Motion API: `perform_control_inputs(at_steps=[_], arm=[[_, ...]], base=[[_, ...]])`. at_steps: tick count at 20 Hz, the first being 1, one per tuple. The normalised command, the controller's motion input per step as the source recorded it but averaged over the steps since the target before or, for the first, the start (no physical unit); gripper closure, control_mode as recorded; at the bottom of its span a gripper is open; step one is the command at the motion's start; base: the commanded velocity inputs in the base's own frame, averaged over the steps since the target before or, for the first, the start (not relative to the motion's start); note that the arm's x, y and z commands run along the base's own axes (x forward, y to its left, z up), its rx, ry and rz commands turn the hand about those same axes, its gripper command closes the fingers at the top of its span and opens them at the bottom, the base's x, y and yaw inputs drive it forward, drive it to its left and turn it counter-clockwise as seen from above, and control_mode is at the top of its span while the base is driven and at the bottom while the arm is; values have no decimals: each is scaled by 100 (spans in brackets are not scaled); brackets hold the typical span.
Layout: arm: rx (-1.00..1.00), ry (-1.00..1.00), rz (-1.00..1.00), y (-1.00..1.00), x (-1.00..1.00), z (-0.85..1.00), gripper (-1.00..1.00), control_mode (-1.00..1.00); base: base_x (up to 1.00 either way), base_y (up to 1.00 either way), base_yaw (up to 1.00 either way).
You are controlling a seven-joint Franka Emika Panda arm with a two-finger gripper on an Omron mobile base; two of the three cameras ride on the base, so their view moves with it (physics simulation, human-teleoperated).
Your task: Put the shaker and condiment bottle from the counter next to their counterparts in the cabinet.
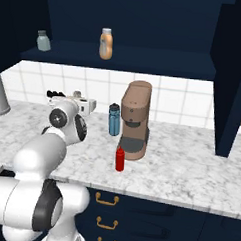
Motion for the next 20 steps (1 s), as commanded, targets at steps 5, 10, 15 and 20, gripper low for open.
perform_control_inputs(at_steps=[5, 10, 15, 20], arm=[[0, 0, 21, 3, -15, 100, 100, -100], [2, 0, 8, 0, -52, 100, 100, -100], [1, 0, 0, -1, -80, 100, 100, -100], [0, 0, 0, 11, -77, 92, 100, -100]], base=[[0, 0, 0], [0, 0, 0], [0, 0, 0], [0, 0, 0]])
